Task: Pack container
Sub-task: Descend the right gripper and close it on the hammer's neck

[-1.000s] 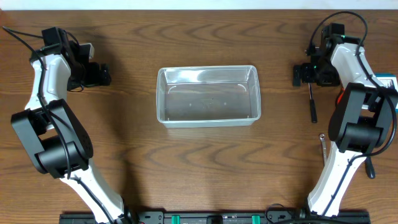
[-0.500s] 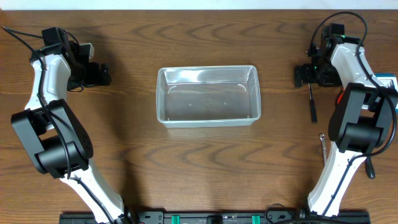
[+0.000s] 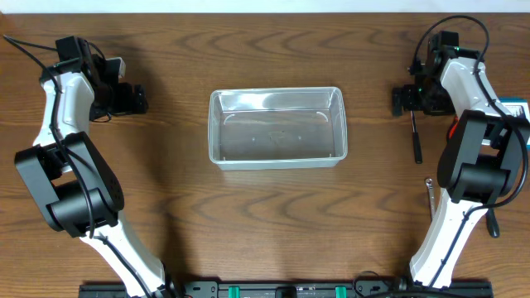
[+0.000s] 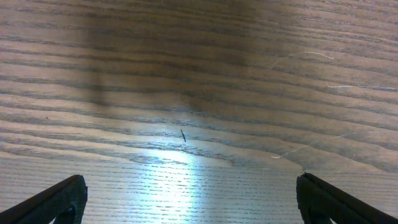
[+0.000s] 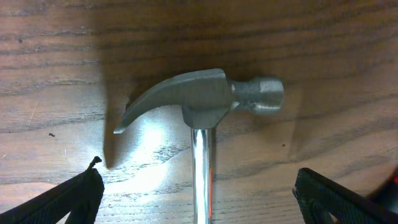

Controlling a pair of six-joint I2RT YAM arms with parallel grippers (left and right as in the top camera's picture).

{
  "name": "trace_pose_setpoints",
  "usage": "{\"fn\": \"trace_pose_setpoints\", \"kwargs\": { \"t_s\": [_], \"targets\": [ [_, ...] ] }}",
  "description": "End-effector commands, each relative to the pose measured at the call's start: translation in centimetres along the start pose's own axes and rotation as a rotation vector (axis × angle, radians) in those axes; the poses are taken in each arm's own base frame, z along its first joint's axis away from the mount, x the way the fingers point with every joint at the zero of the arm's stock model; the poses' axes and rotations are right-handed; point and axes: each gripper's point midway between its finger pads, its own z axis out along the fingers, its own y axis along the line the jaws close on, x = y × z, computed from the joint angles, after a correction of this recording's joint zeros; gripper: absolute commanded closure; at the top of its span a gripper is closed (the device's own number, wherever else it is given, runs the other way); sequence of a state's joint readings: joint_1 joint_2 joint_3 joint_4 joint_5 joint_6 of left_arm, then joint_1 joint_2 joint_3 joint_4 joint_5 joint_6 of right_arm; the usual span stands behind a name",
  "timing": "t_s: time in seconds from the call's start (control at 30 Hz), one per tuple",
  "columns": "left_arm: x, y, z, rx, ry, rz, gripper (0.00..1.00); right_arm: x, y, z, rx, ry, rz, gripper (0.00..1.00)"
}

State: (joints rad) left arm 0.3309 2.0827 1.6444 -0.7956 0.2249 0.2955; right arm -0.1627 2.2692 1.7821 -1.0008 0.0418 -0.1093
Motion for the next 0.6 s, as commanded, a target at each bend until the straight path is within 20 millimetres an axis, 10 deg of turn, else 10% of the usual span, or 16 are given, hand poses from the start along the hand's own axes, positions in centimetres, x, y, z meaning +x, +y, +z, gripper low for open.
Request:
{"fn": "trace_pose_setpoints", "kwargs": {
  "t_s": [0.0, 0.57],
  "targets": [
    [0.24, 0.13, 0.28, -0.007, 0.010, 0.005, 0.02, 0.50, -0.46, 0.67, 0.009, 0.019, 0.014, 0.01],
    [0.24, 0.13, 0.28, -0.007, 0.010, 0.005, 0.02, 1.38, -0.41, 1.35, 0.010, 0.045, 0.002, 0.01]
  ]
}}
